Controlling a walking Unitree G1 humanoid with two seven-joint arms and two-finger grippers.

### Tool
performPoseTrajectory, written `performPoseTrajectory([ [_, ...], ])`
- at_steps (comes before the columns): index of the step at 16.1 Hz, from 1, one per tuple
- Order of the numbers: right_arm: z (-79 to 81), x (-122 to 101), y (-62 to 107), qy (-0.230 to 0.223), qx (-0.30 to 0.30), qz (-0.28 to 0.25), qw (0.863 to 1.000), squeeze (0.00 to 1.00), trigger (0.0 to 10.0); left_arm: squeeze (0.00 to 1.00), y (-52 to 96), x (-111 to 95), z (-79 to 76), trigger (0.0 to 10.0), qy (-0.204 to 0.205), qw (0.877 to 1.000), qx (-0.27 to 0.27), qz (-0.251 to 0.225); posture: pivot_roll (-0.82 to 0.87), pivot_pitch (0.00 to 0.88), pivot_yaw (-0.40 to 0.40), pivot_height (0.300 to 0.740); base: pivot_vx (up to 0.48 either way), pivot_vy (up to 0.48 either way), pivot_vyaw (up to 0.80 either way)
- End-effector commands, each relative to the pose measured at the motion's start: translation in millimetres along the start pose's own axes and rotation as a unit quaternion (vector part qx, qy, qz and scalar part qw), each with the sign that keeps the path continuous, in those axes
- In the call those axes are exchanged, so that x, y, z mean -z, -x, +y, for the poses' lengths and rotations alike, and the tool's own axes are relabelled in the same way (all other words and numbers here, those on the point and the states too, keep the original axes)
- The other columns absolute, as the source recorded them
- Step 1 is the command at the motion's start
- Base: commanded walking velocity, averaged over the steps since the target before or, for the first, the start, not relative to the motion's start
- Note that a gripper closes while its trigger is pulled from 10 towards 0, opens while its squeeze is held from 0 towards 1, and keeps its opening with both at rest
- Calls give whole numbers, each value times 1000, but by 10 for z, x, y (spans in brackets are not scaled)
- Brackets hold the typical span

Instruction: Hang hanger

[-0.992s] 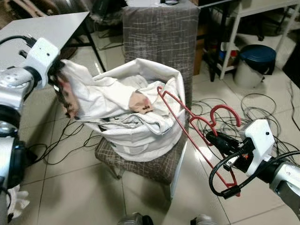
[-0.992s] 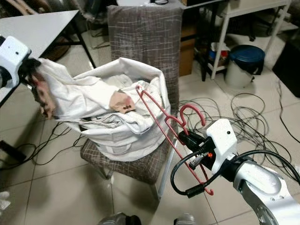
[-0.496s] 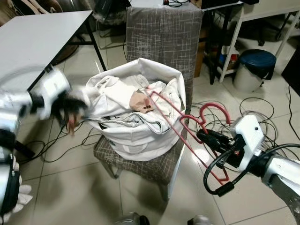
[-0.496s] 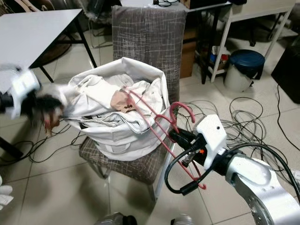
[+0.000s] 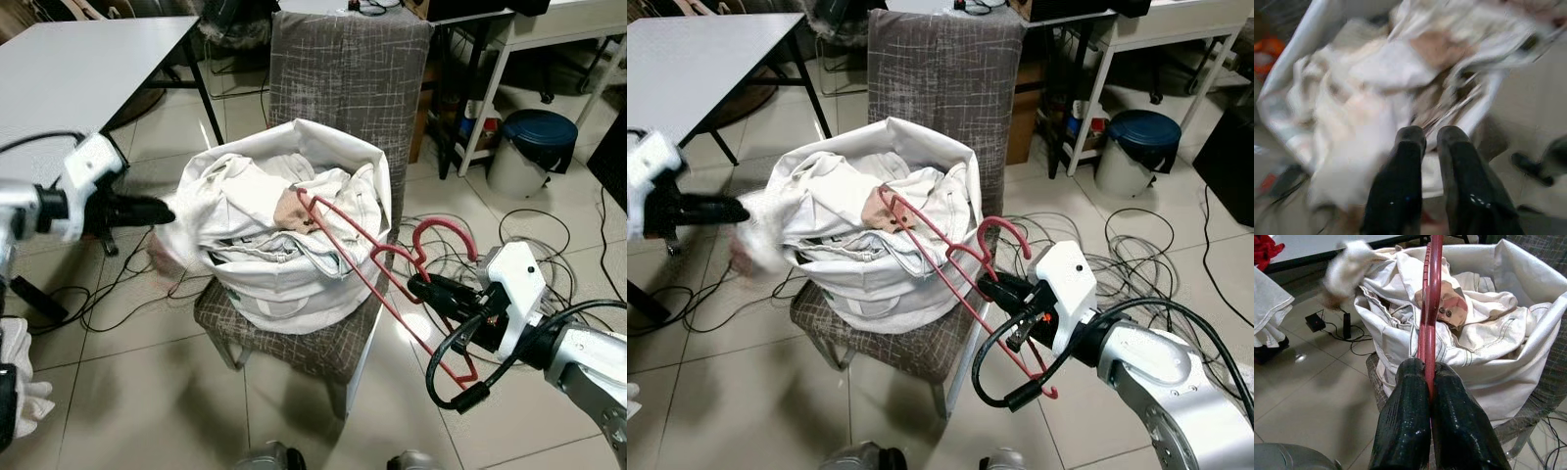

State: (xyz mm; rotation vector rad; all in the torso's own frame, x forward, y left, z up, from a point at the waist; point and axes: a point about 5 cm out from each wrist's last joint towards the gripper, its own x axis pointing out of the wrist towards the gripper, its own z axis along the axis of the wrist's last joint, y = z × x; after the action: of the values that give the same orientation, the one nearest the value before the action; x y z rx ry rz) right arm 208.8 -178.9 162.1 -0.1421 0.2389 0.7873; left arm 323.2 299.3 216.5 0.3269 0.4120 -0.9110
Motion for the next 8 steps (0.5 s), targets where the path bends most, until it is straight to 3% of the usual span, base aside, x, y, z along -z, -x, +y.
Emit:
performPoseTrajectory([
  [1,2,-53,-21,14,-12,-8,1000,0,10000,1000,141,-91,0,10000,8,1000,7,-18,-66,27,111,740,0,0,0],
  [3,2,-46,-30,14,-13,-7,1000,0,10000,1000,169,-144,10,10000,16,999,-4,-38,-64,26,112,740,0,0,0],
  [4,-2,-46,-39,15,-12,-8,1000,0,10000,1000,56,-164,103,10000,25,995,-85,-39,-57,25,110,740,0,0,0],
  [5,-6,-53,-61,17,-10,-11,1000,0,10000,1000,-135,-139,190,10000,70,981,-180,-32,-55,24,111,740,0,0,0],
  [6,-7,-58,-78,18,-8,-13,1000,0,10000,1000,-258,-111,212,10000,110,966,-233,-34,-54,21,110,740,0,0,0],
  [8,-8,-57,-129,21,-5,-14,1000,0,10000,1000,-700,-35,-69,10000,150,960,-232,-45,-60,21,108,740,0,0,0],
])
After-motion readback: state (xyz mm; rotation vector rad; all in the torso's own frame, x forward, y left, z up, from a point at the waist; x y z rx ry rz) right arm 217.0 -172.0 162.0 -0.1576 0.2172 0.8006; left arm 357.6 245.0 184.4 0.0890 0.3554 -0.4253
